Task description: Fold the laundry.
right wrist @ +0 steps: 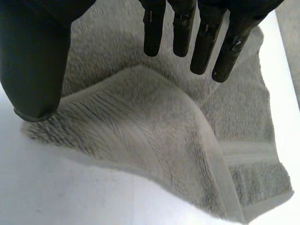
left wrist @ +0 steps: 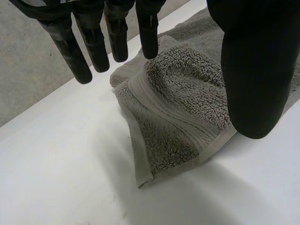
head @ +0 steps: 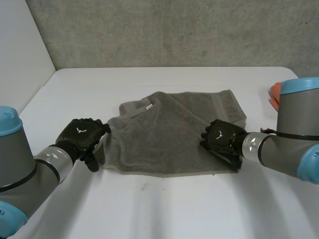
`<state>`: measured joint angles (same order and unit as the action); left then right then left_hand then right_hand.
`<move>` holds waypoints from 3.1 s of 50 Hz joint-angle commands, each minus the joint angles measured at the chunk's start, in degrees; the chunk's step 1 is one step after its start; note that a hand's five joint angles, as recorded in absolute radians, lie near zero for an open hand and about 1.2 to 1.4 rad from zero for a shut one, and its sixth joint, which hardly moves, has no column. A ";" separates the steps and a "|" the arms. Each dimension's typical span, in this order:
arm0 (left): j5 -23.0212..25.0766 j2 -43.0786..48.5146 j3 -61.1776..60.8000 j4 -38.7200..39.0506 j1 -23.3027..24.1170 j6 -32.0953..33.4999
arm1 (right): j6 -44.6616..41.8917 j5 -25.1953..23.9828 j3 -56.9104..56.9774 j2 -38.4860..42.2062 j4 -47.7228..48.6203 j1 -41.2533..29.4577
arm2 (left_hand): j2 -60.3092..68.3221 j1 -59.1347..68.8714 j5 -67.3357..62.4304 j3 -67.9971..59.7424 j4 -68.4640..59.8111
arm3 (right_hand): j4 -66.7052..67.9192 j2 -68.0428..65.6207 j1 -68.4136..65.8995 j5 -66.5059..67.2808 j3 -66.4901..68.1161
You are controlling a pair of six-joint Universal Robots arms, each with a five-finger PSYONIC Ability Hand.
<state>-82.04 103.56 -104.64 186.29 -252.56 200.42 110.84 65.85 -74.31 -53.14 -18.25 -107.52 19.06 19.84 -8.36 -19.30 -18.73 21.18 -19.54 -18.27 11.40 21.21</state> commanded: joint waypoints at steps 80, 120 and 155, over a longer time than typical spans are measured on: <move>0.39 19.40 11.57 3.90 1.37 6.04 | 42.09 0.86 -17.18 -9.08 20.10 21.12 | 18.56 17.78 -19.26 -18.32 -18.90 | 58.82 -60.46 -61.73 58.60 58.79; -0.14 18.89 19.31 -3.20 1.81 6.13 | 41.91 -0.20 -18.50 -13.03 19.49 21.12 | 60.94 60.16 -61.64 -60.70 -61.27 | 58.82 -60.46 -61.73 58.60 58.79; 0.13 14.48 10.25 -1.98 -2.76 6.13 | 40.41 -1.08 -21.14 -15.41 19.93 20.68 | 15.04 14.26 -15.74 -14.80 -15.37 | 58.82 -60.46 -61.73 58.60 58.79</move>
<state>-81.82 118.09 -94.49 183.95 -254.79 206.52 151.27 64.79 -95.26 -68.53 1.72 -86.83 31.70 31.72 -21.16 -31.97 -31.44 68.31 -67.30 -57.02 57.32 67.50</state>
